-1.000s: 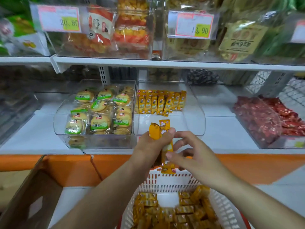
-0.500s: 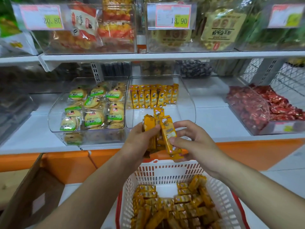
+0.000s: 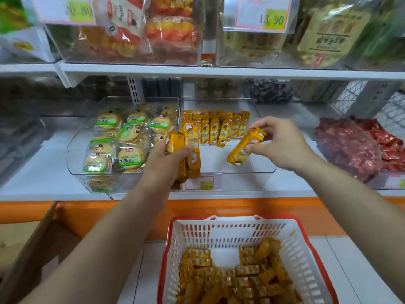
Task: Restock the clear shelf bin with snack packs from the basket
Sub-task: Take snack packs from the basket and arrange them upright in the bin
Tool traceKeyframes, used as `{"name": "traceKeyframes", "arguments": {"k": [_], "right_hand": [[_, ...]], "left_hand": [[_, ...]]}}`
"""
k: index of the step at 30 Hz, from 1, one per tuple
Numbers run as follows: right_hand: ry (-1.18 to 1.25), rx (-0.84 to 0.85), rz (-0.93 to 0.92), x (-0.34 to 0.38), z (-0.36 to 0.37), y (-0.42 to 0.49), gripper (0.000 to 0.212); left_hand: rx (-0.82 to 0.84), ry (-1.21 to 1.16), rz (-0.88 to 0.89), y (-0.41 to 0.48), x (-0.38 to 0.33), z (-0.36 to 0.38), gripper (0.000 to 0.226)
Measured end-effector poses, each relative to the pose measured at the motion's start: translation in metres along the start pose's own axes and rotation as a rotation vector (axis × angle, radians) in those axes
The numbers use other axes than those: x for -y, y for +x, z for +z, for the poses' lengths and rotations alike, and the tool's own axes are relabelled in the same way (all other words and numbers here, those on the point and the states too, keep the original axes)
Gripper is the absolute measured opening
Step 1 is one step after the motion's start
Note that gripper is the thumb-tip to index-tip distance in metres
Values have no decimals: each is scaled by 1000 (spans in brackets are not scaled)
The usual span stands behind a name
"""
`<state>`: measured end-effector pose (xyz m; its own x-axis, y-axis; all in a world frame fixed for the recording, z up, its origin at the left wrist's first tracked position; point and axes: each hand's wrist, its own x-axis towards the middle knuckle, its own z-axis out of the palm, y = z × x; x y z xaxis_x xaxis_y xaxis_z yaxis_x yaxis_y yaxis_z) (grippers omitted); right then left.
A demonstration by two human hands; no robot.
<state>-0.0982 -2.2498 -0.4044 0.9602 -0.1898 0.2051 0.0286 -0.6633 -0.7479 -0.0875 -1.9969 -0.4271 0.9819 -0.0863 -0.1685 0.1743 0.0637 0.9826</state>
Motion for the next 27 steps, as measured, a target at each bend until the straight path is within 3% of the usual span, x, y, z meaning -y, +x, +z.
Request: {"name": "traceKeyframes", "arguments": {"k": [4, 8, 12, 22, 27], "right_hand": [[-128, 43, 90, -16, 29, 77, 45], [-505, -3, 92, -34, 58, 127, 45], [-621, -90, 149, -52, 79, 150, 40], [-329, -157, 123, -79, 98, 161, 34], [-348, -120, 143, -76, 98, 159, 40]], "left_hand": [[-40, 110, 118, 10, 4, -7, 17], [-8, 169, 171, 18, 8, -15, 17], [37, 189, 178, 23, 13, -23, 10], [29, 184, 149, 29, 19, -28, 15], [13, 223, 137, 30, 20, -24, 18]]}}
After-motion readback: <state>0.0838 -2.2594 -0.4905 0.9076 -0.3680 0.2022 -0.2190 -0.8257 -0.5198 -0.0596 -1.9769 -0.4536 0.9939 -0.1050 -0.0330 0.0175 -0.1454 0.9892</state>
